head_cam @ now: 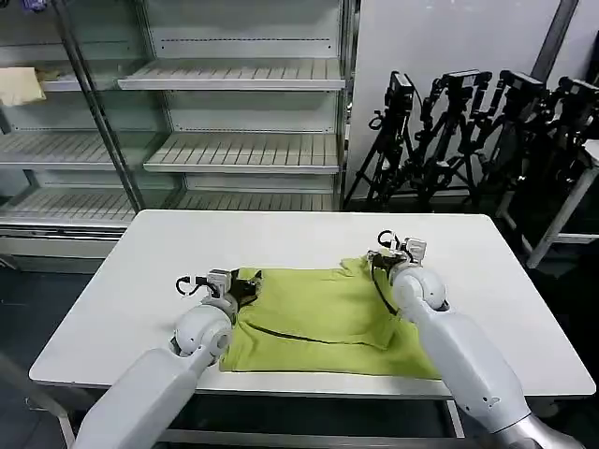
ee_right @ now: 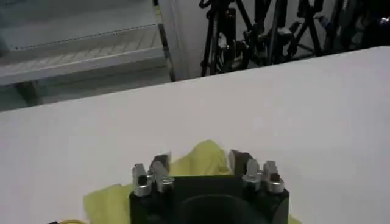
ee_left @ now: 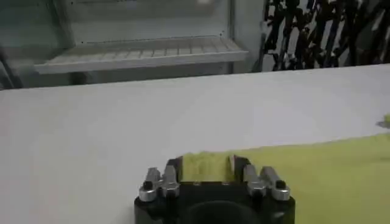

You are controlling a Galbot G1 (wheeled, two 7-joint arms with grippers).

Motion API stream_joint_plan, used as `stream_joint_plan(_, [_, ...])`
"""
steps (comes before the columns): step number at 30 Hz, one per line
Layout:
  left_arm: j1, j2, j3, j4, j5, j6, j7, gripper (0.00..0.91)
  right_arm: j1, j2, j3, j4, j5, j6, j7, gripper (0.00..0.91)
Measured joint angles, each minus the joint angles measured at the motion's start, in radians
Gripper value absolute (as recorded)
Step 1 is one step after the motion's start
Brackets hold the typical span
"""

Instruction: Fold and organize the clothes.

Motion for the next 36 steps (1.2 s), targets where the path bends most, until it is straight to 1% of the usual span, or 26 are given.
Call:
stream_joint_plan(11, [0.018,0.019,-0.024,-0.017,-0.055,0.0,0.012,0.03,-0.014,-0.001,0.007,0.021,-0.014,0.004,-0.035,0.0])
stream_joint_plan(19, [0.036,0.038,-0.047,-0.054,-0.096,0.001,0.034,0.03,-0.031,-0.007,0.027,0.072,-0.053,0.036,-0.075,0.0])
stream_joint_plan(26, [0.045,0.056,-0.07,-0.097,-0.12,0.005,0.046,0.03,-0.056,-0.028,0.053,0.144,-0.073,0.052,-0.101,0.0])
stream_joint_plan(36, [0.09,0.094,-0.114,-0.194,-0.12,0.003,0.053,0.03,-0.165,-0.091,0.118,0.301,-0.129,0.06,-0.143,0.0])
